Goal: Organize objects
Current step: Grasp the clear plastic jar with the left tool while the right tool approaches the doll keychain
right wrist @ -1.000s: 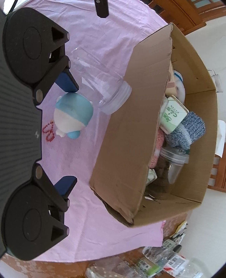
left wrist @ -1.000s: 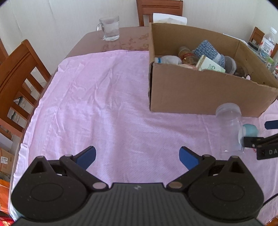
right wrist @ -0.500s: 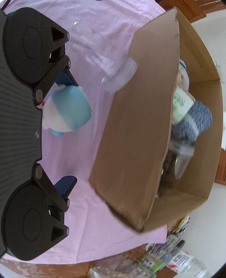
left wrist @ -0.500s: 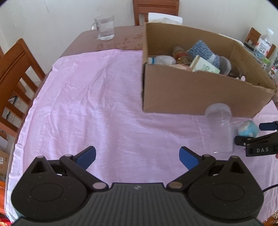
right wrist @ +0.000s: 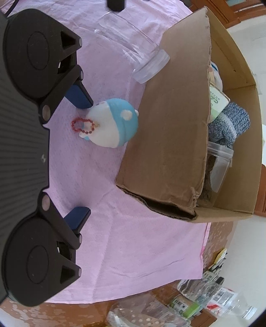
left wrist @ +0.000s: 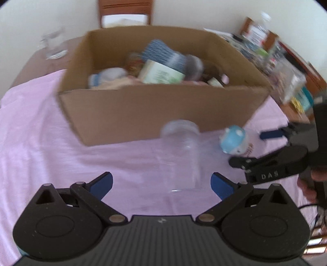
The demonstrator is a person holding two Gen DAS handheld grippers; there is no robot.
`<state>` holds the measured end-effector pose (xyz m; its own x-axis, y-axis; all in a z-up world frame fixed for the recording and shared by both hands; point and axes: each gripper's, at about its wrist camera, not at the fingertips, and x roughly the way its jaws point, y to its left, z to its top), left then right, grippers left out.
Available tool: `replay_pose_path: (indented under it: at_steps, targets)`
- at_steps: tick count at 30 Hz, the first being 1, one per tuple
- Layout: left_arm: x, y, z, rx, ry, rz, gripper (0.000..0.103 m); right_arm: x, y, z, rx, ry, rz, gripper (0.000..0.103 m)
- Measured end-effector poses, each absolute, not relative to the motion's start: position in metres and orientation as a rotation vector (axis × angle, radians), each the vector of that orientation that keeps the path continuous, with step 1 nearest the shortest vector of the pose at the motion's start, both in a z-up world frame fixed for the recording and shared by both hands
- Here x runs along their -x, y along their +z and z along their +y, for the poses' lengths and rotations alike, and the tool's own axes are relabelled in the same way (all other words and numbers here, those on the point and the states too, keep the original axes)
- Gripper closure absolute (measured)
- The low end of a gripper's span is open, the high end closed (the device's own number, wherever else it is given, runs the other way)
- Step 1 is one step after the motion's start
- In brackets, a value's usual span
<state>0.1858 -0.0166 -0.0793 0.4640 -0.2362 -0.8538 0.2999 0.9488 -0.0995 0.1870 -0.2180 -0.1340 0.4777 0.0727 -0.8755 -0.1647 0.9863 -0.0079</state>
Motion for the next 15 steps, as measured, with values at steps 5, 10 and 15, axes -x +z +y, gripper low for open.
replay_pose_path:
  at_steps: [5, 10, 15]
  targets:
    - [-0.19, -0.099, -0.027, -0.105, -0.334, 1.09, 0.001, -0.187, -0.134, -0.221, 0.108, 0.17, 1.055, 0.0]
    - [-0.19, -0.108, -0.017, -0.118, -0.292, 1.123, 0.001, -0.186, -0.135, -0.223, 0.113, 0.182, 1.047, 0.0]
    - [-0.187, -0.106, -0.001, -0.124, -0.262, 1.137, 0.001, -0.185, -0.136, -0.223, 0.113, 0.183, 1.04, 0.0]
